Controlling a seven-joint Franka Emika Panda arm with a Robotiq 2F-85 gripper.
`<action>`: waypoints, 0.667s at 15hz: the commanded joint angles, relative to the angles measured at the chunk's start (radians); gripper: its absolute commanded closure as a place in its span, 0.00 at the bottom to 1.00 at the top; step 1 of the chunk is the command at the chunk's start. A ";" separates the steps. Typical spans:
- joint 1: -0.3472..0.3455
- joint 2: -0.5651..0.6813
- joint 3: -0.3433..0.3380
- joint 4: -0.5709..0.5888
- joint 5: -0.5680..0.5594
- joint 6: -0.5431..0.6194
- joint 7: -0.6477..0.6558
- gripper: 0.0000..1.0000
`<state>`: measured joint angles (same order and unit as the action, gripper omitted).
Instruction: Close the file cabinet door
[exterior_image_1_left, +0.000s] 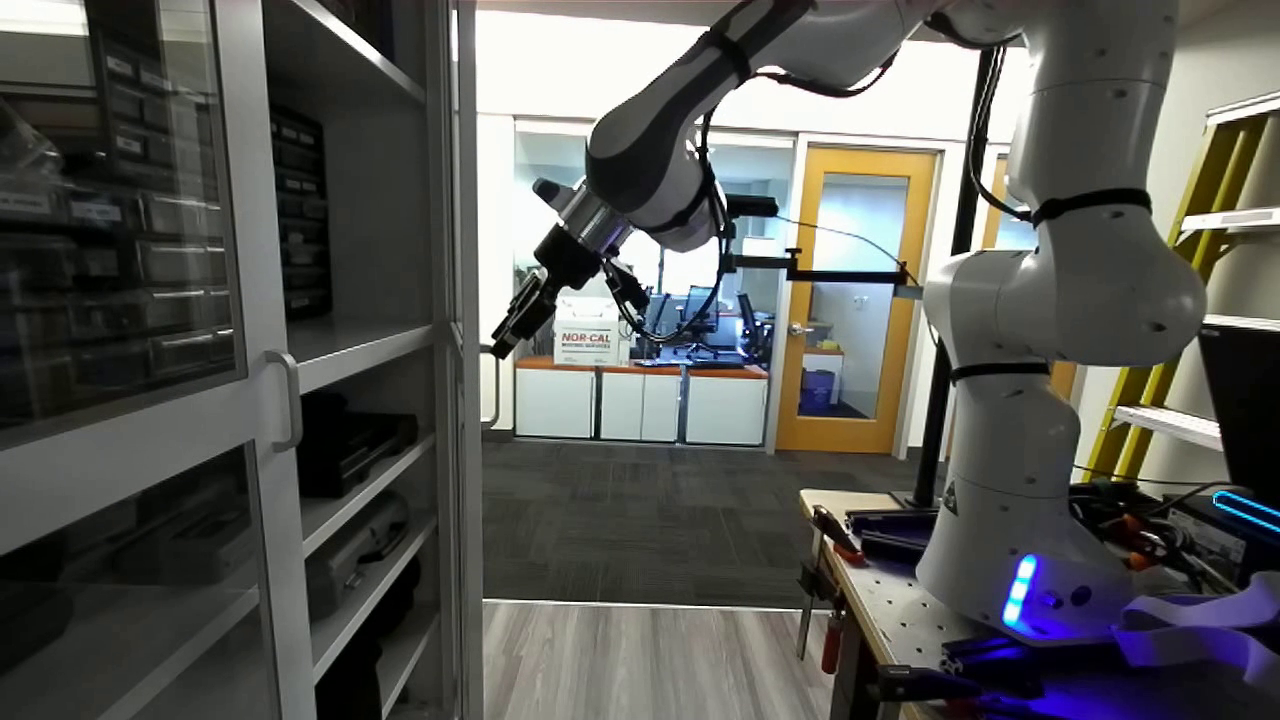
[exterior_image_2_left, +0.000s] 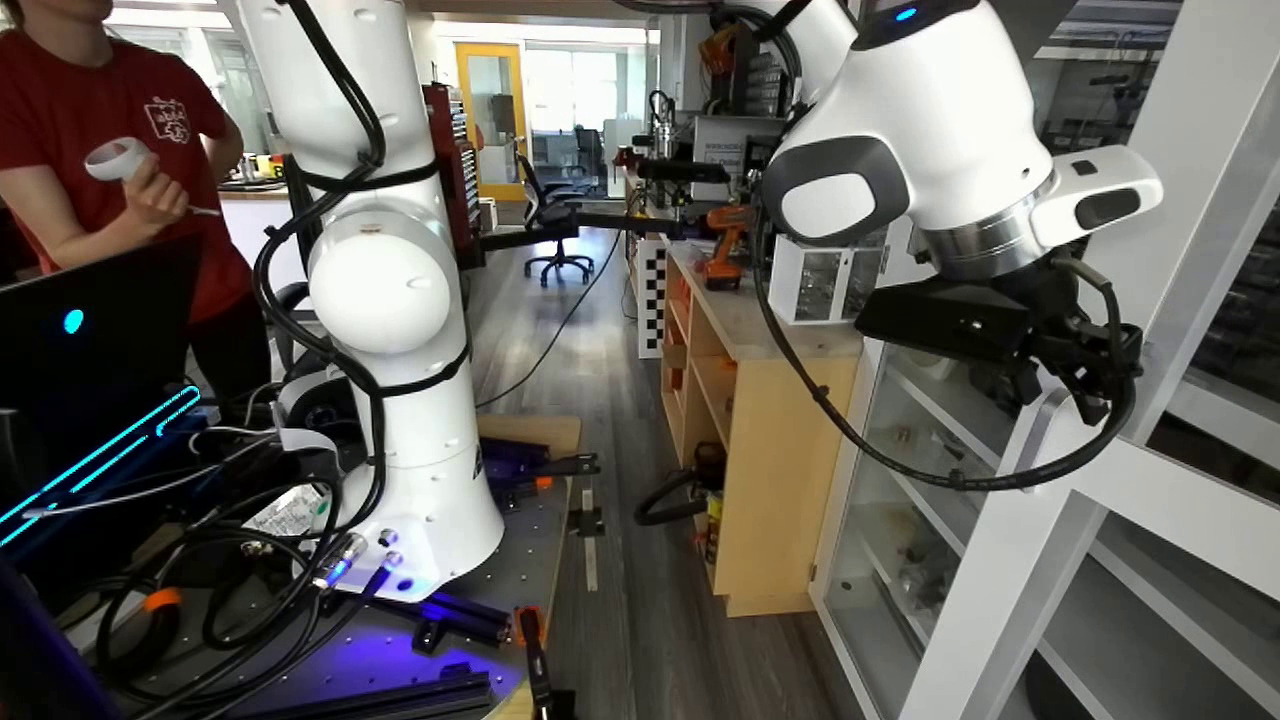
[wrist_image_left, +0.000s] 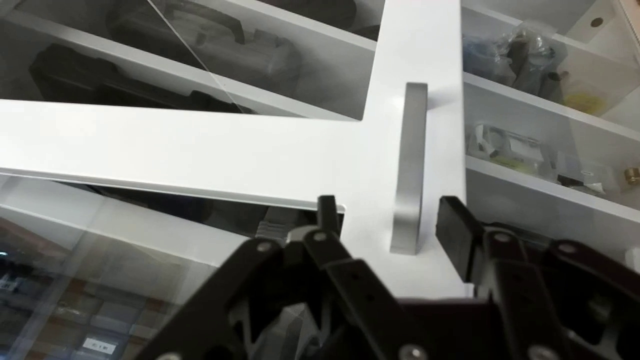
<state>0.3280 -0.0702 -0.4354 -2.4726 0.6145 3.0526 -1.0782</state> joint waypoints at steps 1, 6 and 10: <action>0.009 0.028 -0.031 0.023 0.073 -0.048 -0.076 0.15; 0.006 0.058 -0.029 0.033 0.146 -0.089 -0.149 0.00; 0.003 0.072 -0.021 0.055 0.229 -0.108 -0.249 0.33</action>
<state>0.3277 -0.0119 -0.4531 -2.4536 0.7678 2.9769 -1.2346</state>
